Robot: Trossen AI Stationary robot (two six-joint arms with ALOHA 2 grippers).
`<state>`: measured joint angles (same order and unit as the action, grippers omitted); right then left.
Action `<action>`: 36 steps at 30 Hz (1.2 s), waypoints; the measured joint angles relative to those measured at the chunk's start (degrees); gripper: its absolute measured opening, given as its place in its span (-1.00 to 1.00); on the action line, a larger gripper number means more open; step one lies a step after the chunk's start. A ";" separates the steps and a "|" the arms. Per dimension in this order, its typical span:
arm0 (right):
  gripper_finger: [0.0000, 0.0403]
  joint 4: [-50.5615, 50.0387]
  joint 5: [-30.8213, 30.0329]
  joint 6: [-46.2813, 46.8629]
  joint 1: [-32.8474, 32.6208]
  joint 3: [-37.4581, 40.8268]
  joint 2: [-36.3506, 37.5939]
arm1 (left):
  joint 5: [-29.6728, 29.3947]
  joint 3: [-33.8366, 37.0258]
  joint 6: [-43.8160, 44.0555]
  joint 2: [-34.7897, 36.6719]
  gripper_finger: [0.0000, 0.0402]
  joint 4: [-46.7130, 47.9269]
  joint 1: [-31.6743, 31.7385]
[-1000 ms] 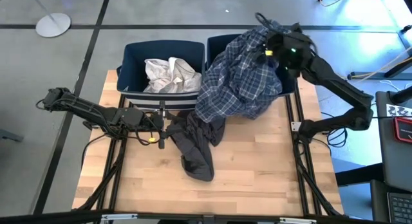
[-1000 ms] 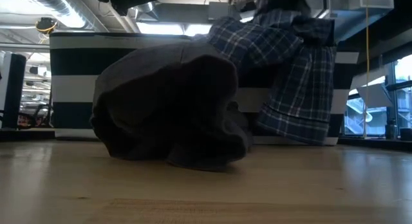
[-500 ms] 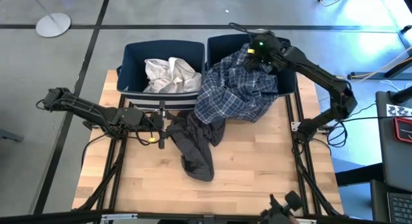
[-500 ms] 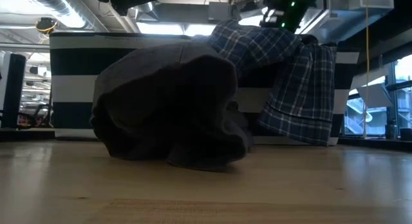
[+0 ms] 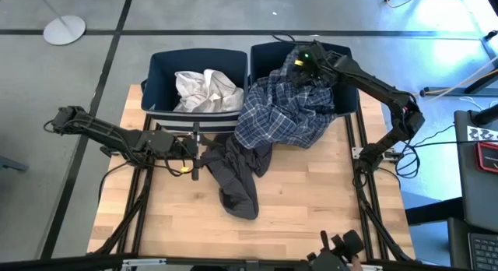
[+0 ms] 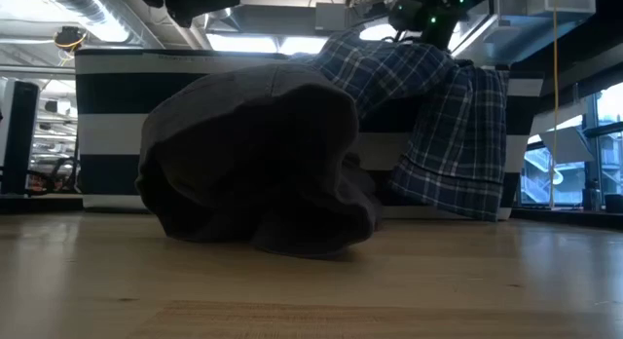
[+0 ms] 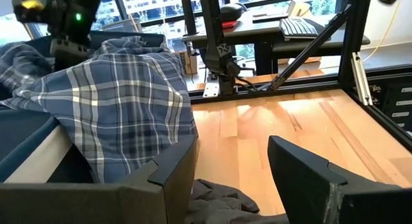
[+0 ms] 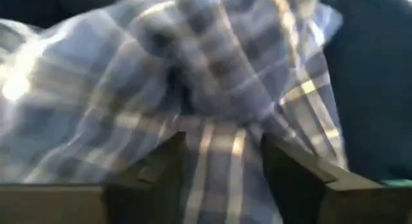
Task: Sort clothes
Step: Put the blue polo shirt into the right blue laundry basket
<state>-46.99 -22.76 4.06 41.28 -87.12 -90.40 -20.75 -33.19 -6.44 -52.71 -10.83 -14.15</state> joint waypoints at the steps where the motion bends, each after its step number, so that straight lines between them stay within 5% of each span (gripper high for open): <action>1: 0.06 -1.75 -0.10 -0.12 0.00 -1.48 0.01 | 0.00 0.00 0.01 0.00 -0.08 0.00 0.00; 7: 0.30 -17.05 6.76 -0.89 -0.02 -13.56 0.10 | 0.00 0.00 0.00 0.00 -0.08 -0.04 0.00; 15: 0.35 -29.91 13.01 1.99 -4.72 -25.82 1.49 | 0.00 0.00 0.60 0.00 -0.08 -0.07 0.00; 21: 0.35 -34.53 12.58 5.81 -16.74 -25.93 4.85 | 0.00 0.00 0.89 0.00 -0.08 -0.04 0.00; 28: 0.35 -39.92 5.34 15.33 -33.45 -22.82 7.53 | 0.00 0.00 1.90 0.00 -0.08 -0.05 0.00; 36: 0.35 -42.47 0.86 27.64 -47.25 -8.31 11.36 | 0.00 0.00 2.12 0.00 -0.08 -0.04 0.00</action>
<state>-89.46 -21.90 31.70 -5.97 -95.43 -79.03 -20.75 -33.19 -4.32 -52.71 -10.87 -14.15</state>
